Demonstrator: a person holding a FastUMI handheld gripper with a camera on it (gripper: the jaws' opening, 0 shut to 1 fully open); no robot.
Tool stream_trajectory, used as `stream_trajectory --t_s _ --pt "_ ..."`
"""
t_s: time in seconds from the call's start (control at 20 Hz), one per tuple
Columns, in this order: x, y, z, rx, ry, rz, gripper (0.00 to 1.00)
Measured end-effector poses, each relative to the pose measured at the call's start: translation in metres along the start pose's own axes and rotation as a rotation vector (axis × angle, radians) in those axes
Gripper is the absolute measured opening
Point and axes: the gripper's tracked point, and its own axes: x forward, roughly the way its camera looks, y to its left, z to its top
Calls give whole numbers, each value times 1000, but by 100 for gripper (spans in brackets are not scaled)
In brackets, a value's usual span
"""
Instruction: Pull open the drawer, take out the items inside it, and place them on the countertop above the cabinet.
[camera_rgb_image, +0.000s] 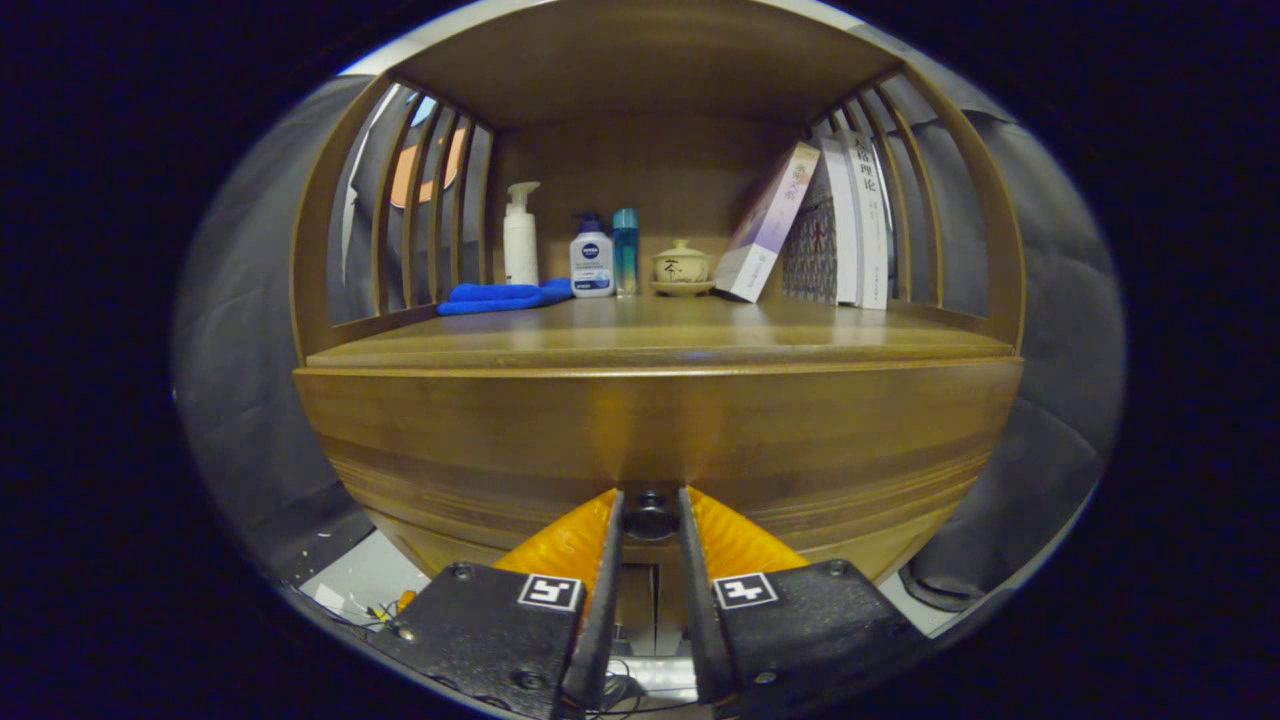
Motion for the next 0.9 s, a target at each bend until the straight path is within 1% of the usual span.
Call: stream_trajectory --t_s 0.1,0.2,0.4,0.6,0.8,0.9 --pt "-1 0 -1 38 1 0 30" --pt "-1 2 0 59 7 8 27" --pt "-1 0 -3 48 27 16 23" --pt "-17 -2 -8 31 36 4 23" --pt "-36 -4 -14 43 57 30 23" --pt "-47 -6 -18 30 60 29 23"
